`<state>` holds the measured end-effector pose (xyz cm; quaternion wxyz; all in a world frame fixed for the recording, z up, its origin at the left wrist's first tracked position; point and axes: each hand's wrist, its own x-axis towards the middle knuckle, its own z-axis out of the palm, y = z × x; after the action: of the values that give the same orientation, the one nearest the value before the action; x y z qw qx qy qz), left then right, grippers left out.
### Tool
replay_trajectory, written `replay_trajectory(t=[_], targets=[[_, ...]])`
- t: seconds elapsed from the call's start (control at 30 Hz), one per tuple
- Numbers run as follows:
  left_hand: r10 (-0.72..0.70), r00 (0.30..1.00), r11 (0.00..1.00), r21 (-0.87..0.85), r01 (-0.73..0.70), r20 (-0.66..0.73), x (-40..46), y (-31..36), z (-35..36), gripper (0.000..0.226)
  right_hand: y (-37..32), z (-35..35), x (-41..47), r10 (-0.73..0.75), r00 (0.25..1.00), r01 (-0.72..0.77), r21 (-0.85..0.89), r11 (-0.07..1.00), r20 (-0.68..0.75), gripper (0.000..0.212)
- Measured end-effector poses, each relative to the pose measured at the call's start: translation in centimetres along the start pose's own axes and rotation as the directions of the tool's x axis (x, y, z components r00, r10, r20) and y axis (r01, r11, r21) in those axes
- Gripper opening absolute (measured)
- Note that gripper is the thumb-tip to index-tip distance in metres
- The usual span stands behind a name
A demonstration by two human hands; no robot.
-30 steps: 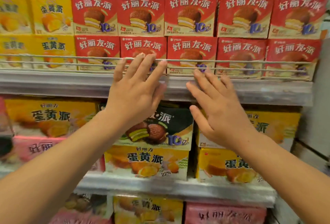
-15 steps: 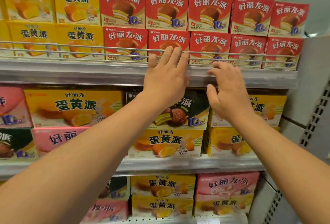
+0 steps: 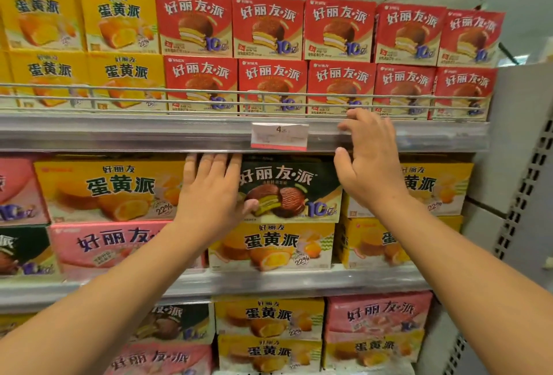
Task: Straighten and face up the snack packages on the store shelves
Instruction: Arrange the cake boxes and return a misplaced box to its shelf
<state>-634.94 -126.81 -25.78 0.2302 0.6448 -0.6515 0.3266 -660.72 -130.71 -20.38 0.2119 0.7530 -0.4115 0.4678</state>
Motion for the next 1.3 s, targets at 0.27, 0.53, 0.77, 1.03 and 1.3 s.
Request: replay_trajectory(t=[0.27, 0.53, 0.77, 1.03, 1.3], targets=[[0.009, 0.982, 0.987, -0.158, -0.039, -0.189, -1.1, 0.2, -0.5, 0.075, 0.3, 1.0, -5.6, -0.002, 0.995, -0.028, 0.289, 0.957, 0.104, 0.049], [0.111, 0.878, 0.934, -0.254, -0.253, -0.466, -4.5, 0.5, 0.0, 0.065, -0.1, 1.2, -9.4, 0.206, 0.937, -0.333, 0.554, 0.763, 0.281, 0.09], [-0.319, 0.937, 0.695, -0.707, 0.128, -0.144, -9.3, -0.9, -1.7, 0.095, -2.1, 0.9, -9.9, 0.26, 0.873, -0.475, 0.84, 0.262, 0.413, 0.077], [-0.367, 0.773, -0.11, -0.849, 0.516, 0.518, -16.7, -8.3, -1.7, 0.072, -9.3, 4.1, -10.5, 0.22, 0.749, -0.652, 0.754, 0.081, 0.624, 0.091], [-0.362, 0.78, -0.214, -0.86, 0.464, 0.51, -20.1, -19.5, -2.6, 0.061, -20.5, 8.1, -10.5, 0.198, 0.693, -0.715, 0.695, 0.074, 0.693, 0.079]])
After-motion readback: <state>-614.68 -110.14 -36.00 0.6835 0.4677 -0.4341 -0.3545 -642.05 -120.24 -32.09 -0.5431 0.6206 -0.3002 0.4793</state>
